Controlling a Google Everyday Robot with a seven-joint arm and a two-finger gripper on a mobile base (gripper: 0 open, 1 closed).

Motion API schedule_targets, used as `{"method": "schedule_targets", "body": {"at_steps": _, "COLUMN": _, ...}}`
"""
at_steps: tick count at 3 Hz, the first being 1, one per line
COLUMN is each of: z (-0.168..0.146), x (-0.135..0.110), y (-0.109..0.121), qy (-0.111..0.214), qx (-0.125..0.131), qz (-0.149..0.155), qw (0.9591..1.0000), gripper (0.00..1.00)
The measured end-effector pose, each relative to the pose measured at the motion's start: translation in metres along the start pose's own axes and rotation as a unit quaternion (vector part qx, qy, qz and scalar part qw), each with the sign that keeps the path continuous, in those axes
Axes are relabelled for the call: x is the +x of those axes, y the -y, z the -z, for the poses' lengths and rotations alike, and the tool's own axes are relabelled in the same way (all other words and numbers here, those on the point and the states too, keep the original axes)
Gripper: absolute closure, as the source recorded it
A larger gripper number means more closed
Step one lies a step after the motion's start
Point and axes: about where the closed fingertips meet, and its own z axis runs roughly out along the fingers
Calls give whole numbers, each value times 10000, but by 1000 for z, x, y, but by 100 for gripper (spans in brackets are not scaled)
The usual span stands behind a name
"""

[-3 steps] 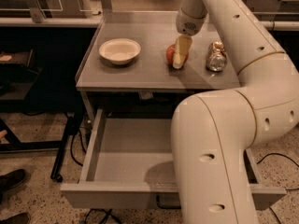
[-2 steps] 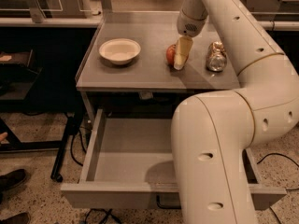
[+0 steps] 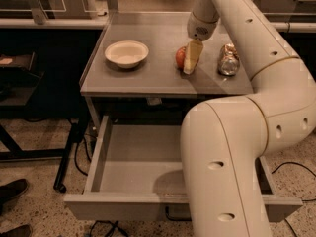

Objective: Place apple into top drawer

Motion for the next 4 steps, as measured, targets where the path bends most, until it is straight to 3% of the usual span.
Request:
{"method": "schedule_targets", "body": {"at_steps": 3, "z": 0, "x": 0, "y": 0, "qy": 0, "qx": 0, "qz": 0, "qw": 10000, "gripper": 85}}
{"method": "schedule_targets", "body": {"at_steps": 4, "z": 0, "x": 0, "y": 0, "qy": 0, "qx": 1, "qz": 0, "qw": 10000, "gripper": 100}}
